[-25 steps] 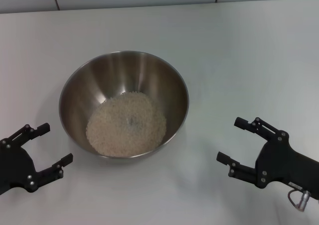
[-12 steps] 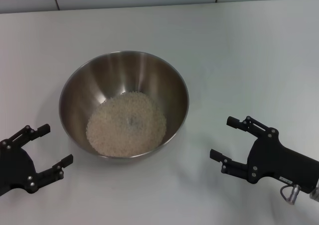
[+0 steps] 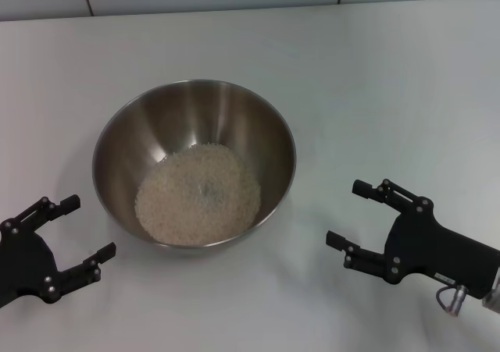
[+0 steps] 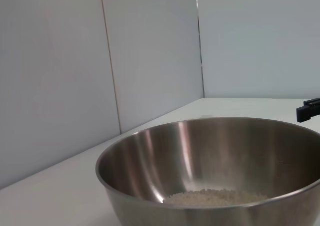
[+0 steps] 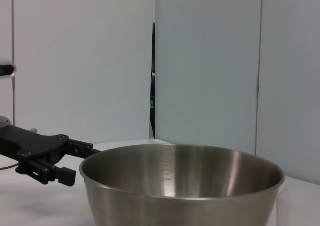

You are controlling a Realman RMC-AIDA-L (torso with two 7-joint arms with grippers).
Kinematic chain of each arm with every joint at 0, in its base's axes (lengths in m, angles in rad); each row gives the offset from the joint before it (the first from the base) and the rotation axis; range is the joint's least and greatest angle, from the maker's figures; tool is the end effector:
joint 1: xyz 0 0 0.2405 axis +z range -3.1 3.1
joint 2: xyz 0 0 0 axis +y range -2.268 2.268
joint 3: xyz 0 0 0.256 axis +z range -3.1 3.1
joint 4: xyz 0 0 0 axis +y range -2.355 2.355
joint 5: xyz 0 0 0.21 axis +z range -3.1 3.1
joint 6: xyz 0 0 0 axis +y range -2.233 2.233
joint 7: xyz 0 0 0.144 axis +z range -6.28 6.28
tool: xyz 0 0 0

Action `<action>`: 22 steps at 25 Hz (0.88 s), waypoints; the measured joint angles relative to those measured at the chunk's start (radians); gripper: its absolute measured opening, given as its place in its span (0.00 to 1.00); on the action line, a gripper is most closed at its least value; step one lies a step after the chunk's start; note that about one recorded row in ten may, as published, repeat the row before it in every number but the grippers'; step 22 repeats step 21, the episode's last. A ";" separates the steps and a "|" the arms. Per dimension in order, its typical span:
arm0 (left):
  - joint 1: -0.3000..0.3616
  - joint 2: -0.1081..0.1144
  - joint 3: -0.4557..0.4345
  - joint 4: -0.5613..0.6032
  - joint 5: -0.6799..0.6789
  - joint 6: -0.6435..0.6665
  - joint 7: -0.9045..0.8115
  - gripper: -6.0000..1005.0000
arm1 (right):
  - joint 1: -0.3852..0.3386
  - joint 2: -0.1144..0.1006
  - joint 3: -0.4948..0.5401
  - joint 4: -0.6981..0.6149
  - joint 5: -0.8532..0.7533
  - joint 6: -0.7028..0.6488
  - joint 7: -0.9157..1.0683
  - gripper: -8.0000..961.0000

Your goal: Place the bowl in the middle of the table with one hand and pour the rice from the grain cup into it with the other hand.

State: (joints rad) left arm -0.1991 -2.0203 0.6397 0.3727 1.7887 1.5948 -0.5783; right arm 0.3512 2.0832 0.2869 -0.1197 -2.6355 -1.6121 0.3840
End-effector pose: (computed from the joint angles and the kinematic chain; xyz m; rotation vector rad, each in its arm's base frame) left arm -0.3581 0.2155 -0.0014 -2.4400 -0.2527 -0.6619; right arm 0.3195 0.2186 -0.0586 -2.4127 0.2636 0.8487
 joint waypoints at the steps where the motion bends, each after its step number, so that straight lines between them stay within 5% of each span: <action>1: 0.000 0.000 0.000 0.000 0.000 0.001 0.000 0.84 | 0.000 0.000 0.000 0.000 0.000 0.000 0.000 0.86; 22: 0.003 0.000 0.000 0.000 0.000 0.002 0.000 0.84 | 0.008 0.000 0.000 0.015 0.000 0.028 0.001 0.86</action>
